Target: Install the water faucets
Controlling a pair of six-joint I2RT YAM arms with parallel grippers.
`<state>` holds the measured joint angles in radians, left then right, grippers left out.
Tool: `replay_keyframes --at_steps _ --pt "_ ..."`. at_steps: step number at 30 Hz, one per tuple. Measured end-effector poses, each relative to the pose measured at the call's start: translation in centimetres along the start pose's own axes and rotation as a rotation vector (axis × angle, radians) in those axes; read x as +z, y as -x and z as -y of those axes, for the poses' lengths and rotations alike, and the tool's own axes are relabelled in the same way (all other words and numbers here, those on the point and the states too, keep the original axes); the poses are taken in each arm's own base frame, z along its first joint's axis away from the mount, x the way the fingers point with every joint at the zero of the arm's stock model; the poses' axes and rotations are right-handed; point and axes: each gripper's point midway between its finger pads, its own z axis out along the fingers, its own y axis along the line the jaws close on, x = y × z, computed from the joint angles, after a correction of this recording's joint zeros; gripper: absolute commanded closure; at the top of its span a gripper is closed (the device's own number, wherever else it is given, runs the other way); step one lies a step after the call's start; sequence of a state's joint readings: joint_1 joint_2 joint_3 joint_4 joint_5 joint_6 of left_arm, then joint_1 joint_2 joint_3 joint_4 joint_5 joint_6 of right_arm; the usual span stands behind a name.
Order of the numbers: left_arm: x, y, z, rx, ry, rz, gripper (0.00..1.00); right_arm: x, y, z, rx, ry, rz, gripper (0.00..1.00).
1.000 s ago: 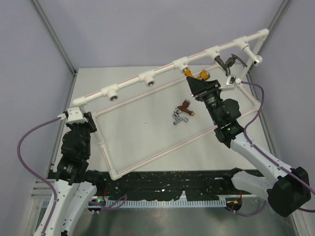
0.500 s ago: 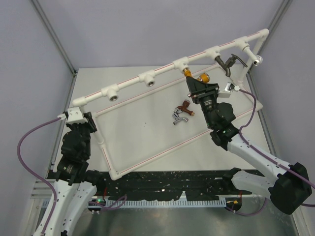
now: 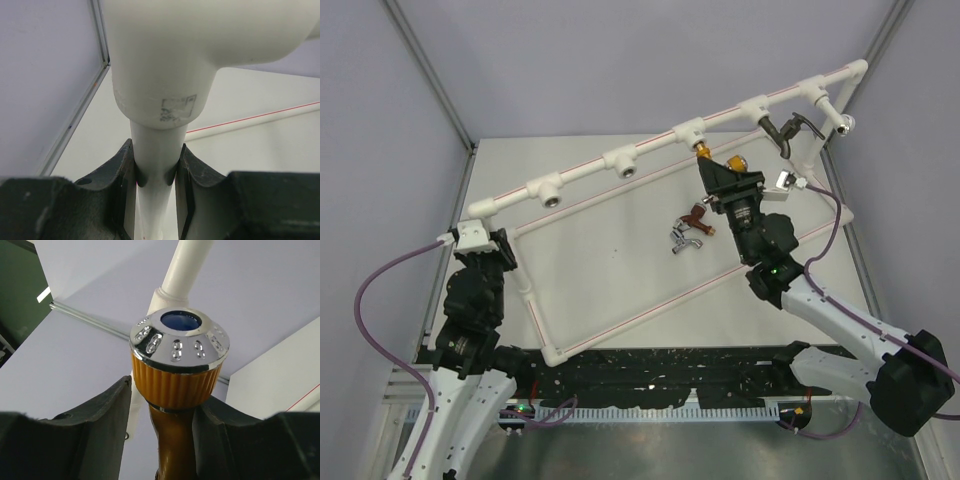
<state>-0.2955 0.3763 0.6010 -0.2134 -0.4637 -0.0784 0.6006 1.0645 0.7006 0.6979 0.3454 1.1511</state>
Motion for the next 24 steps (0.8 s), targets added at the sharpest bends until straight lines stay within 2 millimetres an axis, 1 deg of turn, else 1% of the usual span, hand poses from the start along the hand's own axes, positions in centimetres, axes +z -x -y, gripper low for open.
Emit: replay_keyframes --at_steps 1,3,4,5,6,7,8,13,15,18,20,22,24 --pt "0.0 0.0 0.0 0.000 0.000 0.000 1.00 -0.1 0.0 0.1 -0.009 0.002 0.000 0.48" --pt "0.0 0.0 0.0 0.000 -0.001 0.000 1.00 -0.4 0.0 0.3 -0.027 0.002 -0.001 0.52" --pt "0.0 0.0 0.0 0.000 -0.001 0.000 1.00 -0.5 0.1 0.3 -0.036 0.006 0.000 0.66" --pt "0.0 0.0 0.0 0.000 -0.001 0.001 1.00 -0.6 0.2 0.3 -0.046 0.008 0.002 0.73" --pt "0.0 0.0 0.0 0.000 -0.001 0.001 1.00 -0.8 0.3 0.2 -0.058 0.013 0.003 0.86" --pt "0.0 0.0 0.0 0.000 -0.002 0.001 1.00 -1.0 0.4 0.1 -0.066 0.019 0.004 0.92" --pt "0.0 0.0 0.0 0.000 -0.002 0.002 1.00 -1.1 0.5 -0.1 -0.071 0.027 0.008 0.95" --pt "0.0 0.0 0.0 0.000 -0.002 0.001 1.00 -2.5 0.8 -0.5 -0.170 0.067 -0.012 0.95" --pt "0.0 0.0 0.0 0.000 -0.002 0.001 1.00 -3.1 0.3 -0.3 -0.244 0.084 -0.052 0.95" --pt "-0.1 0.1 0.0 -0.003 -0.004 0.006 1.00 -4.3 -1.5 0.8 -0.367 0.109 -0.158 0.95" --pt "-0.2 0.2 0.0 -0.003 -0.006 0.008 1.00 -5.2 -3.0 2.4 -0.436 0.116 -0.240 0.95" --pt "-0.2 0.2 0.0 -0.002 -0.006 0.010 1.00 -6.5 -5.0 5.1 -0.509 0.103 -0.336 0.94" --pt "-0.2 0.2 0.0 -0.001 -0.009 0.010 1.00 -8.0 -7.4 8.6 -0.584 0.074 -0.445 0.92"
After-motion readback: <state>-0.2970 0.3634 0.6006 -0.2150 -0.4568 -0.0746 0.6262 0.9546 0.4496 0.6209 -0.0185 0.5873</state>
